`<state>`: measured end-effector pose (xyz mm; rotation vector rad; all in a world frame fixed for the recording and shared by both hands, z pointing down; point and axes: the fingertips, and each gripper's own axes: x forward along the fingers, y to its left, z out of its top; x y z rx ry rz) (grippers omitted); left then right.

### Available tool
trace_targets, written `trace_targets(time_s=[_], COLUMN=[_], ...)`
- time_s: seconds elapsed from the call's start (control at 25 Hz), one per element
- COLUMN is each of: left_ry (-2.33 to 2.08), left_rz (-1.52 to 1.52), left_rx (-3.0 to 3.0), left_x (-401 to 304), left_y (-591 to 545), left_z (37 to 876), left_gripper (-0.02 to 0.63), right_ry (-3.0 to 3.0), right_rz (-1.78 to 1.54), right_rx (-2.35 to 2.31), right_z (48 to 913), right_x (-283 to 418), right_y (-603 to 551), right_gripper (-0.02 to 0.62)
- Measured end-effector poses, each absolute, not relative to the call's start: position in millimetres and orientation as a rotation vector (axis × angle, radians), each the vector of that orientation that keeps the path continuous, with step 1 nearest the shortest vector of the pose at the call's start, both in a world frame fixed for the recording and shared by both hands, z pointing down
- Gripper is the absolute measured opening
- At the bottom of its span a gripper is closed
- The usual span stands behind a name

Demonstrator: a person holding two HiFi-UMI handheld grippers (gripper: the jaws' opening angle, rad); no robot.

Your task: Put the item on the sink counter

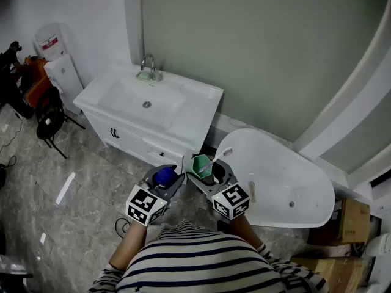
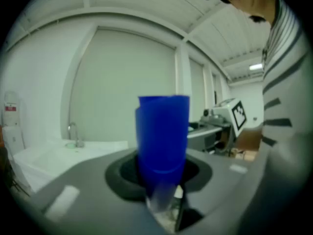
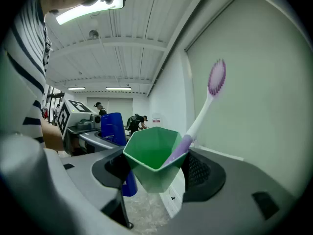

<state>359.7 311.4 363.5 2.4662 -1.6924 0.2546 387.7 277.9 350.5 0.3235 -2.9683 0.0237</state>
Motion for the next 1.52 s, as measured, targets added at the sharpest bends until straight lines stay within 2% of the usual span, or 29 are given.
trace_targets(time_s=[1.12, 1.52], left_ry=[-1.702, -1.734], left_rz=[0.249, 0.235], left_rx=[2.462, 2.430], left_x=[356, 326], left_y=[310, 312], left_z=[363, 367], left_gripper=[0.137, 0.137], right_ry=[-3.009, -3.004], right_rz=[0.083, 0.088], right_rx=[0.316, 0.284], right_z=[346, 347], right_x=[384, 354], right_y=[276, 278], right_gripper=[0.311, 0.311])
